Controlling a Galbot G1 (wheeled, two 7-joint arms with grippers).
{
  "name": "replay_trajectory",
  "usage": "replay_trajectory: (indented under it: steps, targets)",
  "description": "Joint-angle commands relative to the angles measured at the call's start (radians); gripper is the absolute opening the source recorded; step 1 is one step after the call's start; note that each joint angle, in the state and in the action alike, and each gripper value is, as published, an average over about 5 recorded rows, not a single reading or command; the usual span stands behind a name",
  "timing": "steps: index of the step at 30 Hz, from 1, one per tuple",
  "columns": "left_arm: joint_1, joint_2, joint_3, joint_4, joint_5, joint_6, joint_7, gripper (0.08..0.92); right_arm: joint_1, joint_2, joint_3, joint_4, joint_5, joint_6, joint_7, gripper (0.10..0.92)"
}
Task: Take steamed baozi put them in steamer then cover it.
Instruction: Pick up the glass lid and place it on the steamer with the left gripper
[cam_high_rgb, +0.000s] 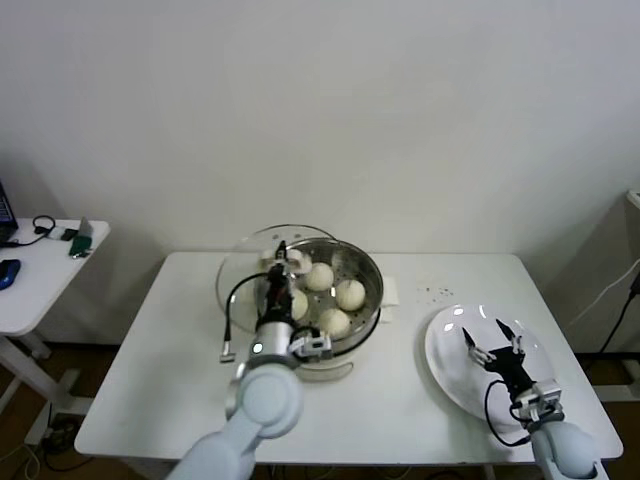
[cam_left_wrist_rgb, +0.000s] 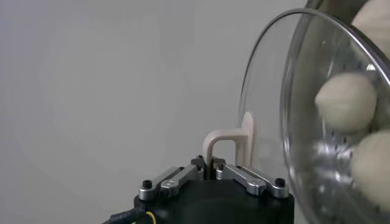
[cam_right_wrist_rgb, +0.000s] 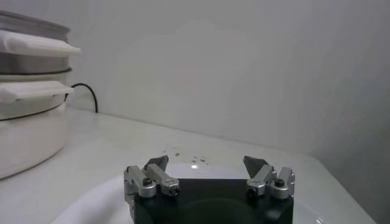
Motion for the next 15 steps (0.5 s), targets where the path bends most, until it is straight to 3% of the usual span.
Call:
replay_trajectory:
  steps: [1, 15]
  targets:
    - [-0.068, -0.127, 0.098, 0.120, 0.031, 0.032, 0.006, 0.146, -0.009, 0.001, 0.023, -0.004, -0.003, 0.005, -0.002, 0.823]
    - [-0.087, -0.141, 0.115, 0.192, 0.038, 0.033, -0.008, 0.146, -0.014, 0.008, 0.032, -0.003, -0.005, 0.013, -0.002, 0.823]
